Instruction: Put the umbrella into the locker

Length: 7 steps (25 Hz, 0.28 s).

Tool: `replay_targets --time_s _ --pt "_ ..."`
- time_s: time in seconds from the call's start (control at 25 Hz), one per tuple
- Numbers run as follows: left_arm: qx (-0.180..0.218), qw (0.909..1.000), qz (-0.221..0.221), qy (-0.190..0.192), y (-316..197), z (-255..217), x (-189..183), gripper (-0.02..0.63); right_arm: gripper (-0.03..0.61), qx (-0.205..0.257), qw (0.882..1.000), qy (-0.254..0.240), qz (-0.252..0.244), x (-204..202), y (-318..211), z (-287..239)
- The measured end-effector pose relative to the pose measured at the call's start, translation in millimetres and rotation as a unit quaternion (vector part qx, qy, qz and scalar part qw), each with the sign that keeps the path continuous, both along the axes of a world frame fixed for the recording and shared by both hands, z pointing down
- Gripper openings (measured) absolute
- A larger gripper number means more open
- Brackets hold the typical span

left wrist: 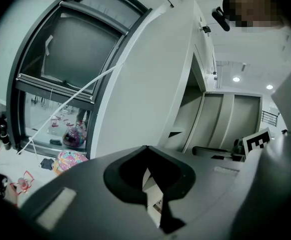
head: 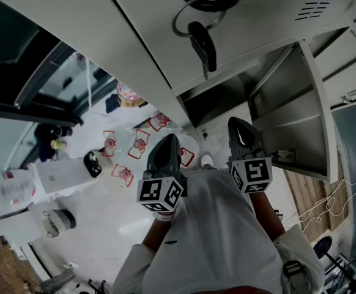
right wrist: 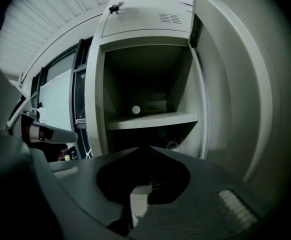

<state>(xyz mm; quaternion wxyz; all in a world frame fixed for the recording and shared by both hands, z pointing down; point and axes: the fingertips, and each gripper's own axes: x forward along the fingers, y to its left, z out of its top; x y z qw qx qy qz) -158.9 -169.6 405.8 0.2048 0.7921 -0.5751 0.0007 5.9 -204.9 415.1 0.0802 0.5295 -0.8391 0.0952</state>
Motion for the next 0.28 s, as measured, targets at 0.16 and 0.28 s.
replay_targets --time_s 0.16,0.28 --pt "-0.002 1.0 0.0 -0.001 -0.5 0.6 0.0 0.012 0.002 -0.007 1.0 -0.001 -0.004 -1.8 -1.7 5.7" --pt "-0.002 1.0 -0.001 -0.002 0.2 1.0 -0.5 0.012 0.002 -0.013 1.0 -0.001 -0.007 -3.5 -1.7 10.1"
